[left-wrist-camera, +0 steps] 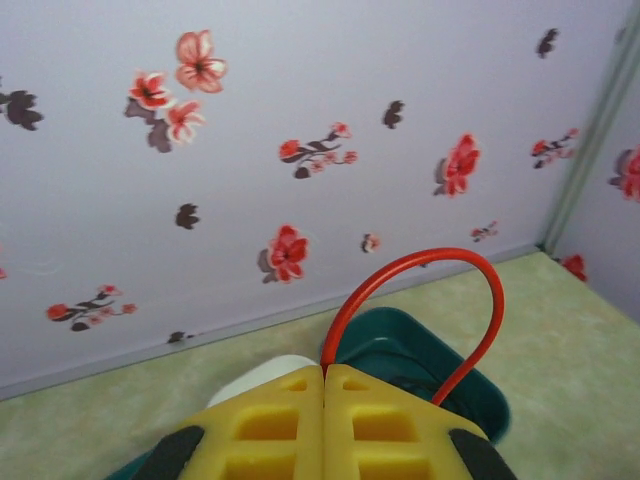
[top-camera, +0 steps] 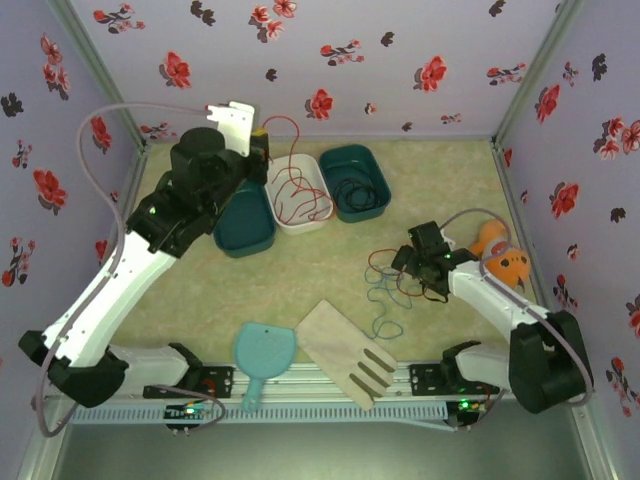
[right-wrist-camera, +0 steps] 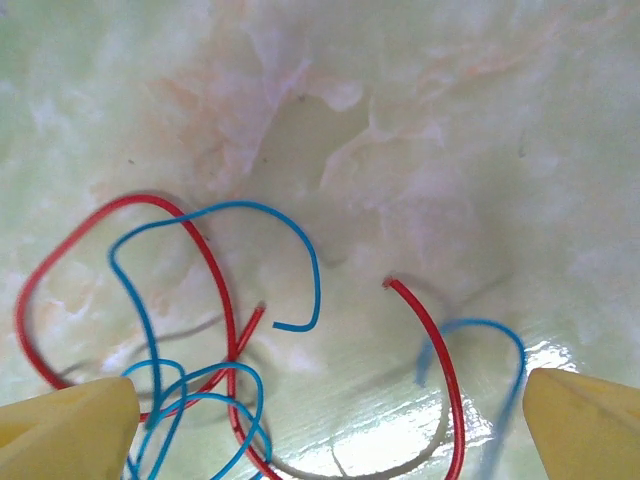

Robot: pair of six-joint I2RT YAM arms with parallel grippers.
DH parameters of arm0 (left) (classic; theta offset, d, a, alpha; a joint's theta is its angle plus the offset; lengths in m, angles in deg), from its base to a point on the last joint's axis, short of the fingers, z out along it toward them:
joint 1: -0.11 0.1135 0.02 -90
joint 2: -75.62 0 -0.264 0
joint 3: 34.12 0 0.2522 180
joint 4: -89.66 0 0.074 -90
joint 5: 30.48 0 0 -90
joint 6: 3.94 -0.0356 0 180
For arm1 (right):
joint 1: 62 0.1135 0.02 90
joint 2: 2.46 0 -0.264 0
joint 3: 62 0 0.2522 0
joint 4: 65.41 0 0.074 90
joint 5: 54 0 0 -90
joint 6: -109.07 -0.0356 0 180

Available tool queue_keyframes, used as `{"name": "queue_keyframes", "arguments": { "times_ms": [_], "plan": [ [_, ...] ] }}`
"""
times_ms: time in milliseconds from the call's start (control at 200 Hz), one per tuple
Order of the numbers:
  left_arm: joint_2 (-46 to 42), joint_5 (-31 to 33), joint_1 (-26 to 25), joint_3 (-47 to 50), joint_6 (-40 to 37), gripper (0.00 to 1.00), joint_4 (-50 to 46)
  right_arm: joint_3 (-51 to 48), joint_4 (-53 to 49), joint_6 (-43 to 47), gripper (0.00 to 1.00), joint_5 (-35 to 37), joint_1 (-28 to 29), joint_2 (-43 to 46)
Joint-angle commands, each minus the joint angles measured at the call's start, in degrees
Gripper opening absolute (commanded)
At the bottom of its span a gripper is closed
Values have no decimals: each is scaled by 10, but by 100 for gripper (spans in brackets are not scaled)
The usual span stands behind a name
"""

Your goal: Untangle the cables

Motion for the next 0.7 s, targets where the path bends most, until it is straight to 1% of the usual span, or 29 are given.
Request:
{"name": "queue_keyframes", "arguments": {
  "times_ms": [0, 115, 310, 400, 420, 700],
  "plan": [
    [35, 1, 33, -37, -18, 0, 9, 28, -36, 4, 99, 28, -4, 26],
    [80, -1, 60, -76, -26, 0, 8, 40, -49, 9, 99, 35, -4, 40],
    [150, -4, 92, -130, -34, 0, 17, 57, -62, 11, 99, 49, -4, 54],
    [178, -18, 106, -146, -34, 0, 29, 65, -64, 17, 99, 56, -4, 55],
    [183, -21, 109, -149, -50, 0, 33, 66, -65, 17, 99, 59, -4, 54],
    [248, -21, 136, -185, -111, 0, 67, 74, -60, 21, 99, 65, -4, 51]
  ]
}}
